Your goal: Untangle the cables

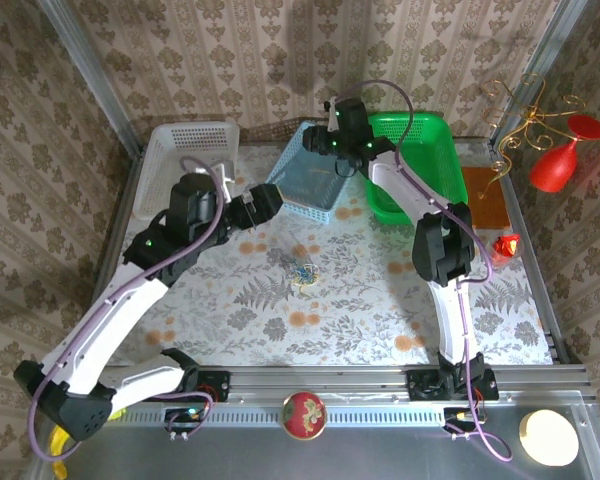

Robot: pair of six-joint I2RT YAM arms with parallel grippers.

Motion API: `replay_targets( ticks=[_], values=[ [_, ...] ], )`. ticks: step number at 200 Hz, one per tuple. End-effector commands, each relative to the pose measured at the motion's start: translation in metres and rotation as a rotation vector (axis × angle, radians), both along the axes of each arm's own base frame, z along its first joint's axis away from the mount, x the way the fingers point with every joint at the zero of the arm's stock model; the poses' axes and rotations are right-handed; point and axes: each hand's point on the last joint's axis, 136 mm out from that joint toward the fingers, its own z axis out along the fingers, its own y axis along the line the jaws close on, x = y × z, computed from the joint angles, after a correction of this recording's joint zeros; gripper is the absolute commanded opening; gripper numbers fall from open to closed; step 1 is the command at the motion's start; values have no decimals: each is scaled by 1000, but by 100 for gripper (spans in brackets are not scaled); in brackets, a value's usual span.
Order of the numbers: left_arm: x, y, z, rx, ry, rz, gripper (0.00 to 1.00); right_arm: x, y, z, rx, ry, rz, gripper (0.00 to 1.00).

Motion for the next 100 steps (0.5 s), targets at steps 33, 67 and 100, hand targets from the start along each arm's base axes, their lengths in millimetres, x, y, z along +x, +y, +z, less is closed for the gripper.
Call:
replay_targets(
  ticks=[33, 67, 100],
  values=[
    [17, -25, 49, -151, 92, 4, 100, -95, 7, 34, 126, 39, 84, 52],
    [25, -38, 76, -201, 132, 6, 100, -175, 28, 15, 119, 116, 201, 52],
    [27, -47, 108, -244, 95, -27, 100, -232, 41, -23, 48, 227, 294, 52]
  ],
)
